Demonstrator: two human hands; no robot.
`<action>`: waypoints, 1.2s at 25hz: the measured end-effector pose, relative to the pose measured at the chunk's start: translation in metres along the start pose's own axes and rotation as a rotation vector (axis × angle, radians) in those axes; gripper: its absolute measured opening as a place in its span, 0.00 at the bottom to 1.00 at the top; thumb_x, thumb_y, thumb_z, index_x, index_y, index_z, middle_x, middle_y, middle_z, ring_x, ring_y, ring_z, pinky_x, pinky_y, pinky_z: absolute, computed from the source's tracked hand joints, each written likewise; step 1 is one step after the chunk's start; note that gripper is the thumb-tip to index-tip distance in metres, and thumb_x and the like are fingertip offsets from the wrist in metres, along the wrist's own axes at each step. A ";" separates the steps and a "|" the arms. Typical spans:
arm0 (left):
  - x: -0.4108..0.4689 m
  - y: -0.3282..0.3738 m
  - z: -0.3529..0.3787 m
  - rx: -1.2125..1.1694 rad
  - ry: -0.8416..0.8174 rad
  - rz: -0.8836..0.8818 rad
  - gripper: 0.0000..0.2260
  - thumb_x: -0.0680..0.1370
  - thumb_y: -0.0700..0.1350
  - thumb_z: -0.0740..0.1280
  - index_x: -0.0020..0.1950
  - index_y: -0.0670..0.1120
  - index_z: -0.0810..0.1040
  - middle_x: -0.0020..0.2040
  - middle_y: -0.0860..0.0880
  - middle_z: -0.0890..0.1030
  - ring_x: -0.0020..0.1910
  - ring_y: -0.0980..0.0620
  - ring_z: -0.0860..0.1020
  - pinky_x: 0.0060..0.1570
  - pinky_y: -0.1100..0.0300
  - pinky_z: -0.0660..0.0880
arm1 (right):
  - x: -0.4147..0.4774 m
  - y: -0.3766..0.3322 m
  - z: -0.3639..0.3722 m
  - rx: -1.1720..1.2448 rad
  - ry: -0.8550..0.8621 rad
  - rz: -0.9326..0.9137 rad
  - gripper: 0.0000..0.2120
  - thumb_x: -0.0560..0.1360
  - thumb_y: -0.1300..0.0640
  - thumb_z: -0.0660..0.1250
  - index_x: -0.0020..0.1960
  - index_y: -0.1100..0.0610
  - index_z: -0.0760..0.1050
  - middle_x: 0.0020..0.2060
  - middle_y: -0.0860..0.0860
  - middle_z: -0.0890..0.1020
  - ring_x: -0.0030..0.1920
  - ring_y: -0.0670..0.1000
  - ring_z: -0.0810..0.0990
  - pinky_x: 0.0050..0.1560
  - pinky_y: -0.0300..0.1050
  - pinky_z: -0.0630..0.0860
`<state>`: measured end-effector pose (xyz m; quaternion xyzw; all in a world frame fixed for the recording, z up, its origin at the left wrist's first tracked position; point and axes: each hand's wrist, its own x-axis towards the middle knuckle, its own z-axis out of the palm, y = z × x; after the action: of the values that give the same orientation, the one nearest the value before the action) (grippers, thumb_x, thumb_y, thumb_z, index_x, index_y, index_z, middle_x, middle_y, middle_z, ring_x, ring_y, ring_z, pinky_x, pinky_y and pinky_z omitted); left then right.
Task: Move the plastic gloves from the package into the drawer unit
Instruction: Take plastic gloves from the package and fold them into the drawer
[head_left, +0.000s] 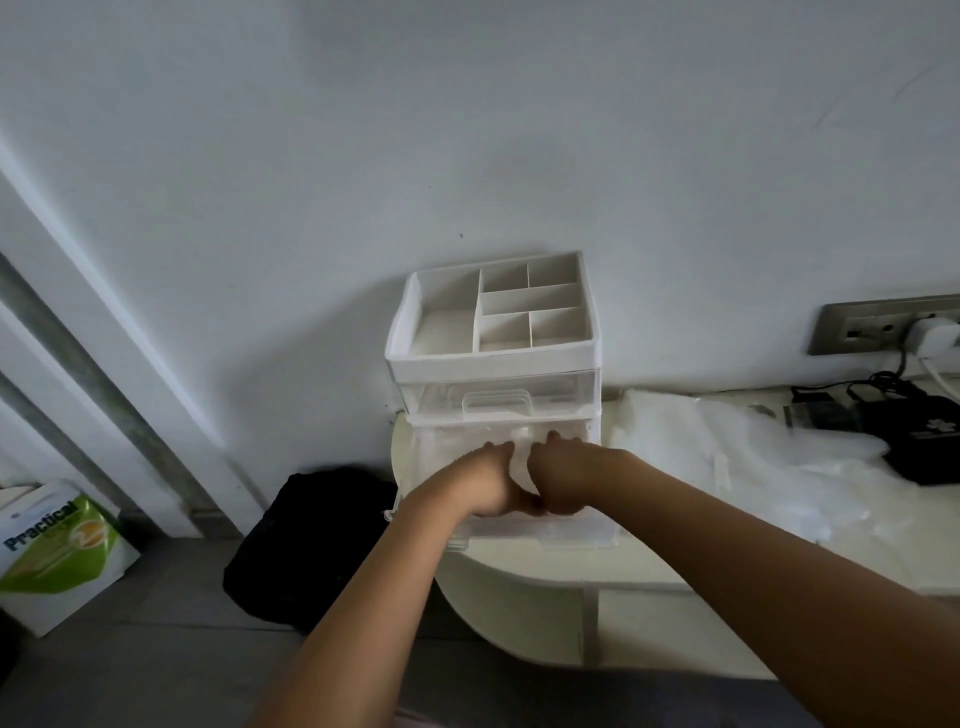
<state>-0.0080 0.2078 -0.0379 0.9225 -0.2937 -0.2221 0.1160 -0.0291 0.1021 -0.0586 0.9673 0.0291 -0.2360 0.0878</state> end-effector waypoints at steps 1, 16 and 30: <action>0.001 0.005 0.003 0.073 -0.066 -0.001 0.32 0.79 0.54 0.64 0.78 0.50 0.53 0.76 0.44 0.61 0.74 0.44 0.60 0.70 0.54 0.58 | 0.002 0.001 0.000 0.022 0.013 -0.034 0.20 0.80 0.56 0.57 0.71 0.61 0.63 0.69 0.62 0.65 0.70 0.60 0.64 0.71 0.49 0.60; 0.006 0.011 -0.004 0.055 -0.046 -0.100 0.39 0.73 0.52 0.73 0.77 0.47 0.55 0.75 0.46 0.63 0.70 0.45 0.67 0.66 0.55 0.68 | -0.102 0.100 -0.005 0.562 0.429 -0.077 0.12 0.77 0.59 0.62 0.54 0.48 0.80 0.45 0.38 0.80 0.49 0.39 0.79 0.56 0.36 0.74; 0.019 0.147 0.062 -0.214 0.351 0.424 0.15 0.76 0.56 0.67 0.43 0.44 0.80 0.45 0.50 0.83 0.46 0.54 0.80 0.49 0.59 0.76 | -0.141 0.239 0.133 0.517 0.307 0.481 0.13 0.73 0.44 0.68 0.51 0.53 0.78 0.38 0.44 0.76 0.38 0.41 0.73 0.36 0.32 0.66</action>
<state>-0.0956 0.0741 -0.0476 0.8473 -0.4302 -0.0599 0.3056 -0.1903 -0.1595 -0.0722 0.9608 -0.2465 -0.0607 -0.1117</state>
